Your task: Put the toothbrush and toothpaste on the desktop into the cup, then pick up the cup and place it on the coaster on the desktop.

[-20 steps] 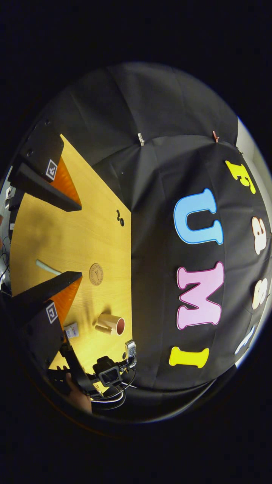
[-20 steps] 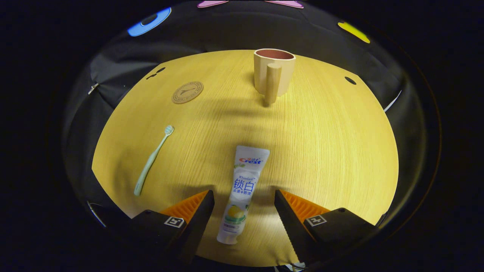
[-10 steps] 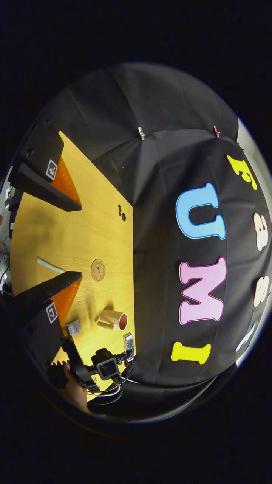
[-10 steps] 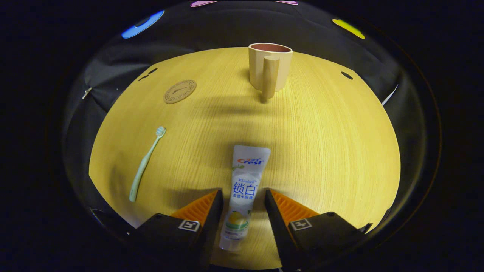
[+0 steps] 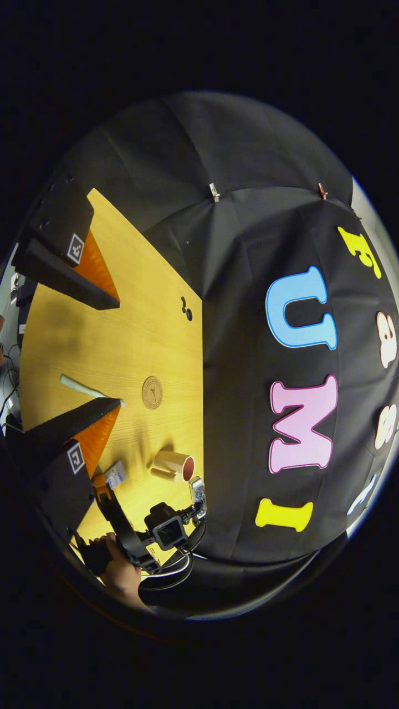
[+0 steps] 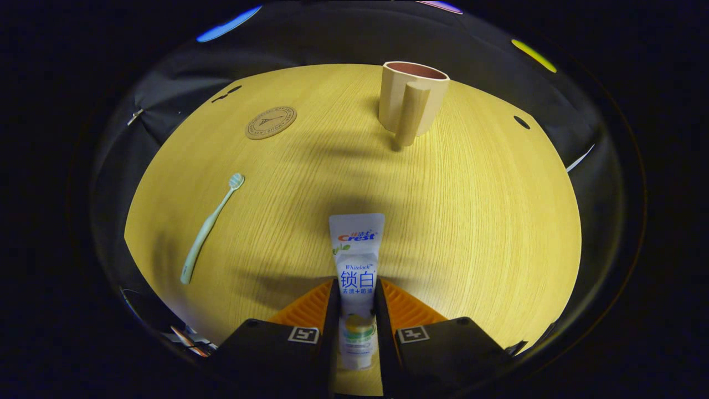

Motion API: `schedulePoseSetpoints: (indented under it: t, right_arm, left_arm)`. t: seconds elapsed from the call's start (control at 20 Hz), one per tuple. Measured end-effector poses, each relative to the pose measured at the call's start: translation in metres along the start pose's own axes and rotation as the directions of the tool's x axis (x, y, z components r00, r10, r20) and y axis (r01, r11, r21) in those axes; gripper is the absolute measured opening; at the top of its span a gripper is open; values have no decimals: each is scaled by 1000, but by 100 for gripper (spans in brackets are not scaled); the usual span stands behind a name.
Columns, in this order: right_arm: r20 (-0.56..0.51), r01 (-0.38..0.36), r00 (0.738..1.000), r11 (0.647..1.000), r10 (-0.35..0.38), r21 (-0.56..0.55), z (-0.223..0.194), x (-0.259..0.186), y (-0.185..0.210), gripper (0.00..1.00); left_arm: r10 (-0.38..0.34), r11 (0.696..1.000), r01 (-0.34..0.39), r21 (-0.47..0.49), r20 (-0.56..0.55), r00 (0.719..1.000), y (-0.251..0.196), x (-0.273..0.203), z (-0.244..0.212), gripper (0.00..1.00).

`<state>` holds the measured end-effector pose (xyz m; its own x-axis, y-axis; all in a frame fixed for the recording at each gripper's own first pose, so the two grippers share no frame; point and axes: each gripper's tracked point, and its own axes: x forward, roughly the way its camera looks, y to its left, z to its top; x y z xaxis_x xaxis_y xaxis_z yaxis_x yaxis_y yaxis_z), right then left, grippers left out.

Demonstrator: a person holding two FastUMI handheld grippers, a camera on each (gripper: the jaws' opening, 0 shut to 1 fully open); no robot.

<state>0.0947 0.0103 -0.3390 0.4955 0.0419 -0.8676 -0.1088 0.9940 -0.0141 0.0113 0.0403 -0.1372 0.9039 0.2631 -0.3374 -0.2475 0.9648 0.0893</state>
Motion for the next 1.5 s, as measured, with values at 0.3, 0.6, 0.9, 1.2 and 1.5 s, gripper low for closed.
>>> schedulePoseSetpoints:
  t: [0.3, 0.6, 0.9, 1.2, 1.5]
  right_arm:
    - [-10, -73, 997, 996, 73, 47, -4, -6, -3, 22]
    - [61, -98, 994, 994, 96, 40, -4, -37, -20, 28]
    - [79, -118, 991, 990, 112, 74, -27, -70, -42, 27]
    - [57, -105, 994, 984, 98, 141, -55, -80, -72, 27]
    - [44, -116, 993, 982, 111, 147, -63, -86, -86, 27]
  left_arm:
    - [-3, 1000, 3, 1, -28, 1000, 0, 2, -10, 100]
    - [-114, 991, 103, -90, -132, 985, -18, 32, -37, 100]
    - [-193, 981, 182, -63, -293, 937, -44, 85, -78, 95]
    - [-189, 980, 197, -25, -427, 884, -60, 119, -113, 94]
    - [-151, 986, 169, -15, -532, 833, -65, 137, -141, 94]
